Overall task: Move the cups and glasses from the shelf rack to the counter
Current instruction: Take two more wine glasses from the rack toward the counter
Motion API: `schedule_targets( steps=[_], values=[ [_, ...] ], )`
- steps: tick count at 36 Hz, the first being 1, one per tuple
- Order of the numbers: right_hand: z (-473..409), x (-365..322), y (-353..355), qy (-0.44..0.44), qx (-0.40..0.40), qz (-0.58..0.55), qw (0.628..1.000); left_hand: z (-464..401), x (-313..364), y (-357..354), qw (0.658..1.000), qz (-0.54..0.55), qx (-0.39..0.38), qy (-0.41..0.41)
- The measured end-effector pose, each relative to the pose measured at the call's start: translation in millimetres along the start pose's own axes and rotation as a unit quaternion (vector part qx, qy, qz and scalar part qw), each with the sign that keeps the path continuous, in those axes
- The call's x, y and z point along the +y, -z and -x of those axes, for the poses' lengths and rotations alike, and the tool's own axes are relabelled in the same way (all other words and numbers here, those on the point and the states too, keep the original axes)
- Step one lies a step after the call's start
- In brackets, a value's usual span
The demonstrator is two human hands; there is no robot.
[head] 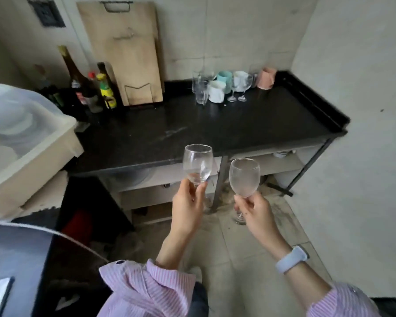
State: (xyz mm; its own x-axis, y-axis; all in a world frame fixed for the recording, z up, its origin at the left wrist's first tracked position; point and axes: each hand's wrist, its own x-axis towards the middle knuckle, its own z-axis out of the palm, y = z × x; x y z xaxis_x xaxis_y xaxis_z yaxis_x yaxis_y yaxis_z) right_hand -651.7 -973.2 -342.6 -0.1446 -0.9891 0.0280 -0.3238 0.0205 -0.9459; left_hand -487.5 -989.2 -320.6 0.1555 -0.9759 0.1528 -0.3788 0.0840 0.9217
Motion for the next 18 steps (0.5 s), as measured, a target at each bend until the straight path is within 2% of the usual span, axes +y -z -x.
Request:
schedule_targets(
  steps=[7, 18],
  values=[
    [-131, -15, 5, -0.011, 0.037, 0.003, 0.999, -135, 11, -46, 0.996, 0.031, -0.085, 0.003],
    [-286, 12, 63, -0.056, 0.106, -0.016, 0.993, -302, 27, -165, 0.987, 0.051, -0.152, -0.014]
  ],
)
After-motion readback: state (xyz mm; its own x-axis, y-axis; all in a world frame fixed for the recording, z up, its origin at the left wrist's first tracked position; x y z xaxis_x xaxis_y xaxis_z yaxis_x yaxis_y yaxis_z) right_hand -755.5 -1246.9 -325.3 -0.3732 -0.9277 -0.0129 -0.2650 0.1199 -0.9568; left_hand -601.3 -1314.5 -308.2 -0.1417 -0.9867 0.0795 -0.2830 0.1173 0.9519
